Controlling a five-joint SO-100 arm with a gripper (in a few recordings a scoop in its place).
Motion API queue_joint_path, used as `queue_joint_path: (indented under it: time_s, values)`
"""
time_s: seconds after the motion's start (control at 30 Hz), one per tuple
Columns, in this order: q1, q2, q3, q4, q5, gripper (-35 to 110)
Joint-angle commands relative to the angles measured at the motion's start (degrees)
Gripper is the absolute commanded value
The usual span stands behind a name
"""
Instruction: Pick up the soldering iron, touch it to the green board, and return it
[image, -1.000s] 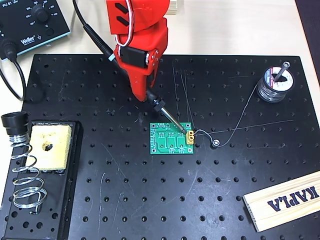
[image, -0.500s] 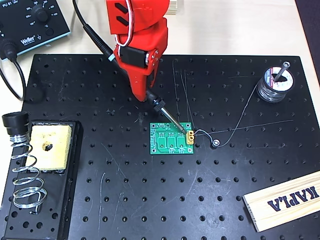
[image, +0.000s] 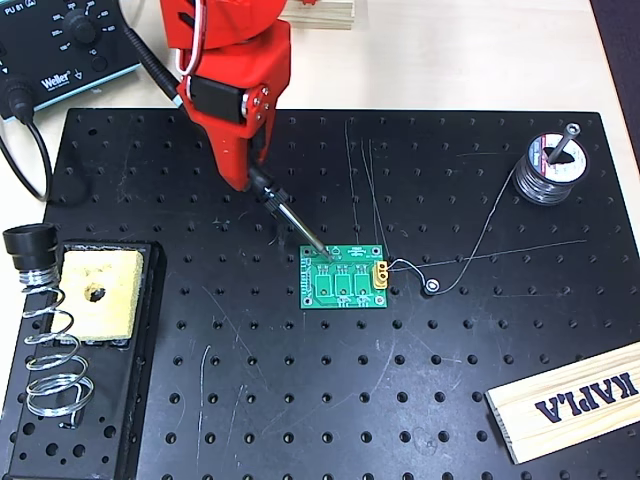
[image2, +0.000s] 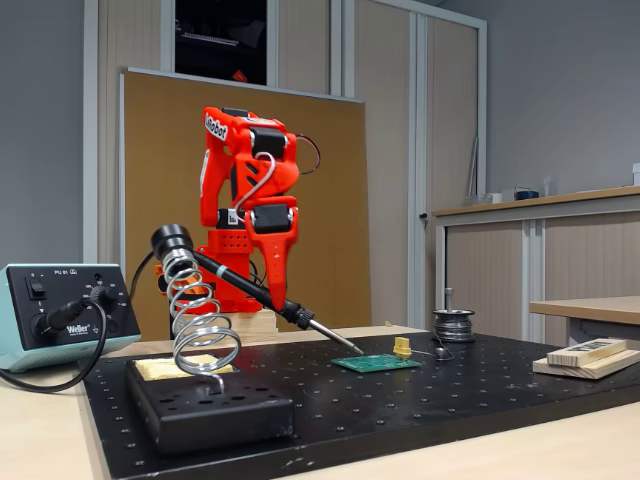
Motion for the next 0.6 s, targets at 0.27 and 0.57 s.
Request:
queue_joint_path:
  time_s: [0.27, 0.57]
  values:
    - [-2.4, -9.8, -19.5, 5.4, -2.5, 0]
    - [-6.9, -14.8, -19.8, 2.9, 1.7, 0]
